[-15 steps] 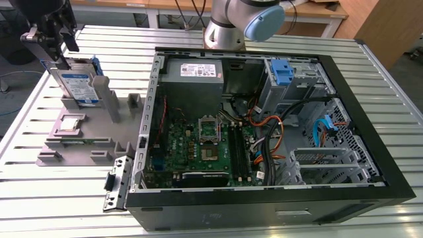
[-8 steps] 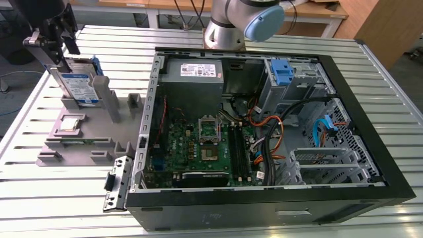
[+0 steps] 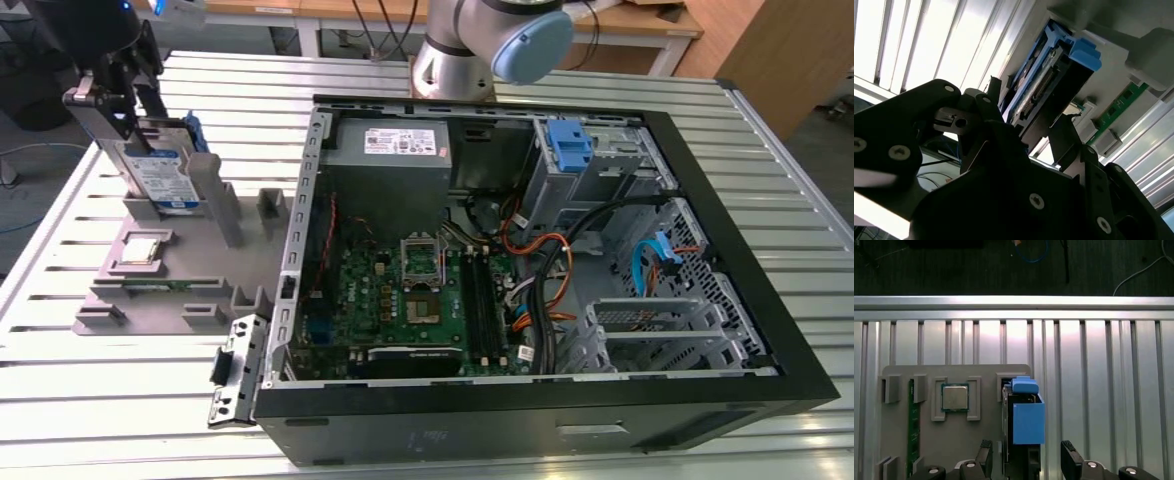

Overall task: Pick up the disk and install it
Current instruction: 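Pick up the disk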

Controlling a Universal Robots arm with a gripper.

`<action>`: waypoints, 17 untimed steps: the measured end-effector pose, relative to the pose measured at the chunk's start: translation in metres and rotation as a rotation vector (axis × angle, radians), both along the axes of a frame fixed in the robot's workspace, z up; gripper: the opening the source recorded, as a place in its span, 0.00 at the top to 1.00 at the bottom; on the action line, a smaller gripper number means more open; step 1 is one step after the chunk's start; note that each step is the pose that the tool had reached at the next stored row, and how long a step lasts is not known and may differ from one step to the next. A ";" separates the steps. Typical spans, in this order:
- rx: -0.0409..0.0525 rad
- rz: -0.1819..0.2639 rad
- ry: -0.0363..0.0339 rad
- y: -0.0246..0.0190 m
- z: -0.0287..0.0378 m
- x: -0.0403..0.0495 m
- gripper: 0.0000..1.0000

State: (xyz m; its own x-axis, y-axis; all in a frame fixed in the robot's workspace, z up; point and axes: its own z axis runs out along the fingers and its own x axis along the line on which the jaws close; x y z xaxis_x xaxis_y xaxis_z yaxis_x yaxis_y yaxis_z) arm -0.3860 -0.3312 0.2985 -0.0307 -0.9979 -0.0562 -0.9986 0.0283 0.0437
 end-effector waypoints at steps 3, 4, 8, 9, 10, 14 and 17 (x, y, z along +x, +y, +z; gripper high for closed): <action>0.0000 0.000 0.0000 0.0000 0.0000 0.0000 0.35; 0.0000 0.000 0.0000 0.0001 0.0000 0.0000 0.35; 0.0001 0.000 0.0005 0.0001 0.0013 0.0000 0.35; 0.0000 0.000 0.0006 0.0001 0.0015 0.0000 0.35; 0.0000 0.000 0.0007 0.0001 0.0018 0.0000 0.35; 0.0000 0.000 0.0010 0.0001 0.0028 0.0000 0.35; 0.0000 0.000 0.0023 0.0001 0.0090 0.0000 0.35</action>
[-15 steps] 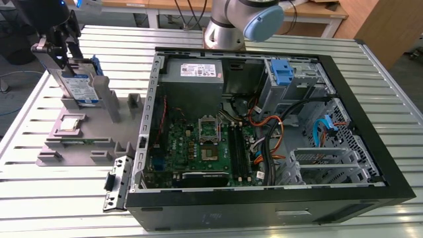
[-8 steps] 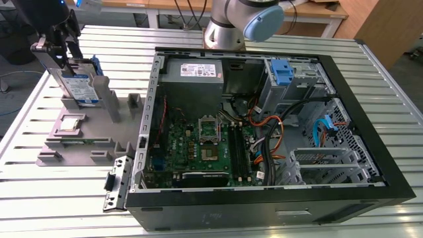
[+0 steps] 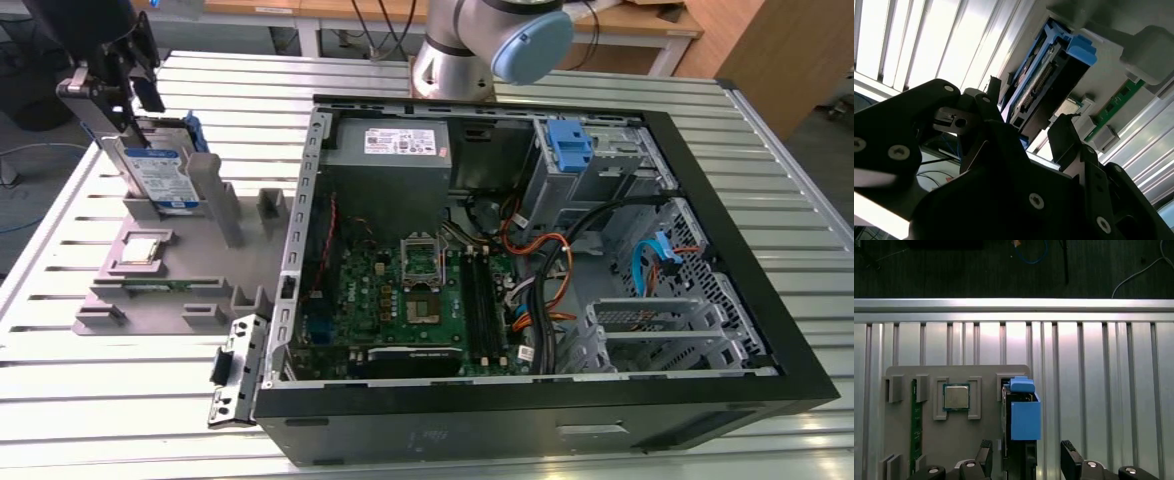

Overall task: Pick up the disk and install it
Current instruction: 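Pick up the disk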

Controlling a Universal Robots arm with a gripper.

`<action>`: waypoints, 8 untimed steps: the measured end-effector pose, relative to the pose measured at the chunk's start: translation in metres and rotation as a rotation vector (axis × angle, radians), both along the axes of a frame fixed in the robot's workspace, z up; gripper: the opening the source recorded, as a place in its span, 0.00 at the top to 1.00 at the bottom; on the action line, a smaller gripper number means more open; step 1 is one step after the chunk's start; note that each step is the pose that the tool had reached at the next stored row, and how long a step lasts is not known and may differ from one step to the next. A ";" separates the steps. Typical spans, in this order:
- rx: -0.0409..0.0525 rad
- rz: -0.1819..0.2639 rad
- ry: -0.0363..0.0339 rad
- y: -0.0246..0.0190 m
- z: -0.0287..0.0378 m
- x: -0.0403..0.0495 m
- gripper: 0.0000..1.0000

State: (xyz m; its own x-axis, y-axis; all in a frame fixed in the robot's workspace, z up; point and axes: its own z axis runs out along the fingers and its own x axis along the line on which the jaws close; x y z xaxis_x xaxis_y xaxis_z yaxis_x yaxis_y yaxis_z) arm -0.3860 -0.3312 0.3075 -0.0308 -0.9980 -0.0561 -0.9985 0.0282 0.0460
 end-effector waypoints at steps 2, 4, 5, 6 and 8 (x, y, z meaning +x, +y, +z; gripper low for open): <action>0.0001 0.000 -0.0001 0.0000 0.0002 0.0000 0.35; 0.0001 0.000 -0.0001 0.0000 0.0004 0.0000 0.35; 0.0001 0.000 -0.0001 0.0000 0.0005 0.0000 0.35; 0.0000 0.000 0.0000 0.0000 0.0006 0.0000 0.35; 0.0001 0.000 0.0000 0.0000 0.0007 0.0000 0.35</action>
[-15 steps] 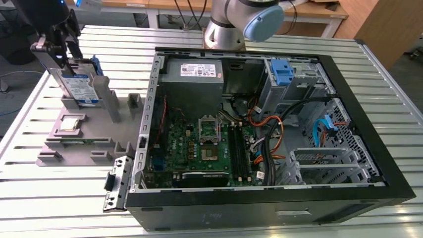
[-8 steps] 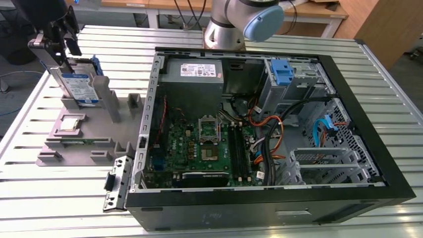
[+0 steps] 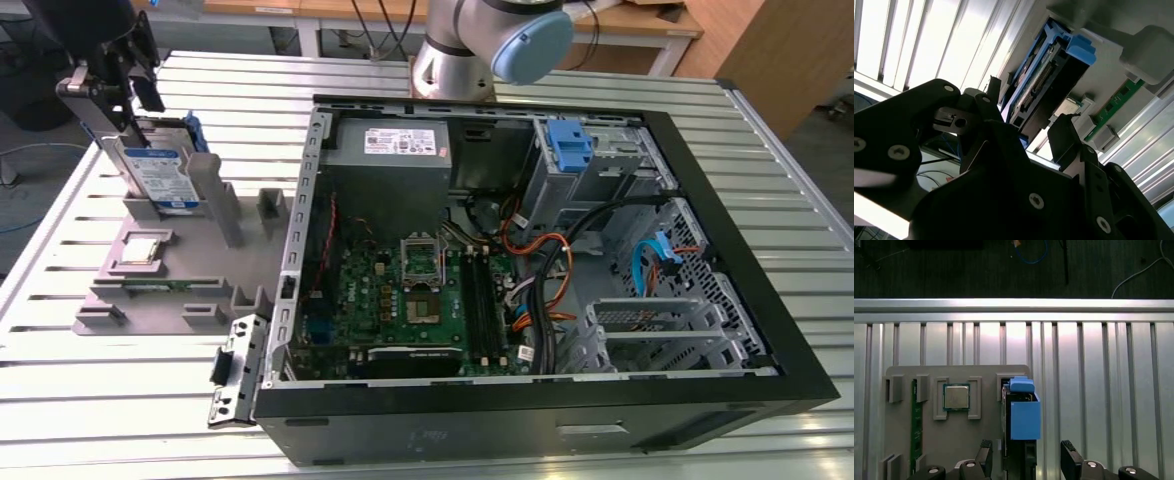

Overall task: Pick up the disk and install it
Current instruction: 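Pick up the disk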

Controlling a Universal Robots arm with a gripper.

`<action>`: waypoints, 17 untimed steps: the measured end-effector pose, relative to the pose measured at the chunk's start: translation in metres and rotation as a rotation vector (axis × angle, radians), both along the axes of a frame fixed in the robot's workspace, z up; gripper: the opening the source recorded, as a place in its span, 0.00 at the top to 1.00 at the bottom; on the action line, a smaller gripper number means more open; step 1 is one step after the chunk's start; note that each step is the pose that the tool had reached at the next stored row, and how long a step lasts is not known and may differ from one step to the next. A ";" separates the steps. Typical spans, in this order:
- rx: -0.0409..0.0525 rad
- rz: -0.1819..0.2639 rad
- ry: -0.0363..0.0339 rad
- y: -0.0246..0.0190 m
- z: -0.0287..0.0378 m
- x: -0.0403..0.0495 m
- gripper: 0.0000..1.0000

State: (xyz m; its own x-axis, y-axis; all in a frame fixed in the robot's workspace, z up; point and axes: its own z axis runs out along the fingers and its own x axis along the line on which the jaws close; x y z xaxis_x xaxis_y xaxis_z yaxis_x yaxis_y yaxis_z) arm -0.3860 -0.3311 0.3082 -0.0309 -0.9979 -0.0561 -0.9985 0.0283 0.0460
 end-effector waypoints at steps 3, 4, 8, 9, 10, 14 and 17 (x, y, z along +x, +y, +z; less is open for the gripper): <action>0.0000 0.000 0.0000 0.0000 0.0008 0.0000 0.35; -0.0001 0.000 0.0001 0.0000 0.0010 0.0000 0.35; -0.0002 0.000 0.0004 -0.0003 0.0012 0.0000 0.35; -0.0002 0.000 0.0004 -0.0007 0.0012 -0.0001 0.35; -0.0001 0.000 0.0001 -0.0011 0.0010 -0.0002 0.35; 0.0000 0.001 0.0000 -0.0024 0.0000 -0.0003 0.35; -0.0001 0.010 0.0002 -0.0028 -0.0011 -0.0003 0.35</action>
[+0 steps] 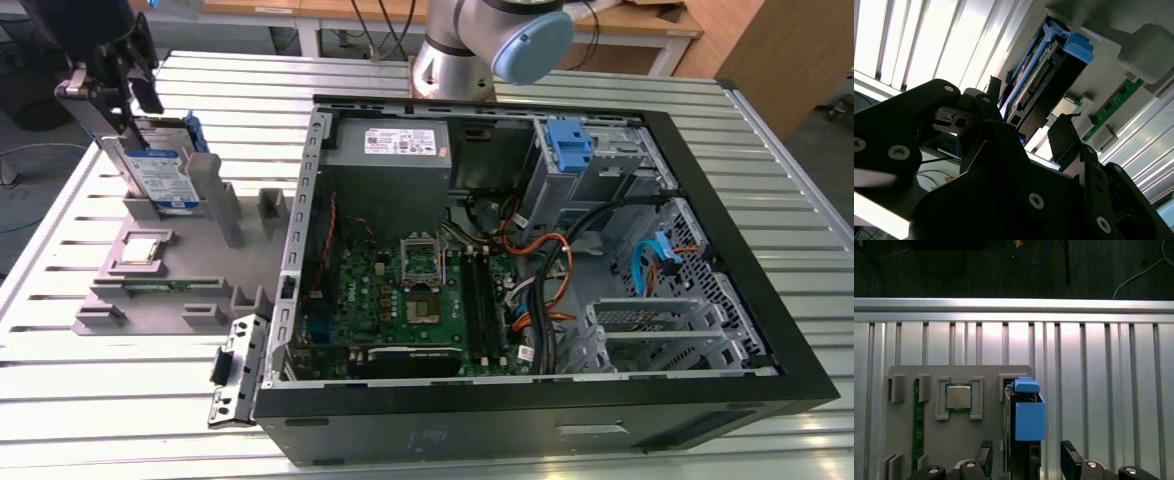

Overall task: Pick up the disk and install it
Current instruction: 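Pick up the disk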

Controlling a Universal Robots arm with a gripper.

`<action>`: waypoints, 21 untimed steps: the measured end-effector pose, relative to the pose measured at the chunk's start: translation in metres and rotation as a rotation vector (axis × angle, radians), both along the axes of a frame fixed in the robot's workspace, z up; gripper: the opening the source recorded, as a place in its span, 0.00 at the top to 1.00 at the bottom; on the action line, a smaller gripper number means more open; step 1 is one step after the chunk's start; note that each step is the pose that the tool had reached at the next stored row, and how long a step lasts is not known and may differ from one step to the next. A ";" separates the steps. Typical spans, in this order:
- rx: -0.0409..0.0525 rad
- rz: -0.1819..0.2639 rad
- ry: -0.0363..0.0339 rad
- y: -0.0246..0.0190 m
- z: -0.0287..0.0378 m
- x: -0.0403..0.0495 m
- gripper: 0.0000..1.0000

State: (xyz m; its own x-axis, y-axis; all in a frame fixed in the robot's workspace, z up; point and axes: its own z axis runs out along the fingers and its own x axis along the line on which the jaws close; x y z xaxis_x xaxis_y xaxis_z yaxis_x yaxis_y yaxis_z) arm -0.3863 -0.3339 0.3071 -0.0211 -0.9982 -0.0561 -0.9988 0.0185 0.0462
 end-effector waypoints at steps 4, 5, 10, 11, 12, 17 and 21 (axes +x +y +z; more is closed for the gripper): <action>0.0000 0.022 -0.0001 -0.0001 -0.0010 0.0000 0.35; 0.0000 0.028 -0.0001 -0.0002 -0.0012 0.0000 0.35; -0.0004 0.040 -0.0001 -0.0003 -0.0032 0.0000 0.35; -0.0004 0.040 0.0000 -0.0003 -0.0031 0.0000 0.35; -0.0005 0.040 0.0000 -0.0003 -0.0031 0.0000 0.35; -0.0004 0.040 -0.0001 -0.0003 -0.0032 0.0000 0.35; -0.0004 0.040 -0.0001 -0.0003 -0.0032 0.0000 0.37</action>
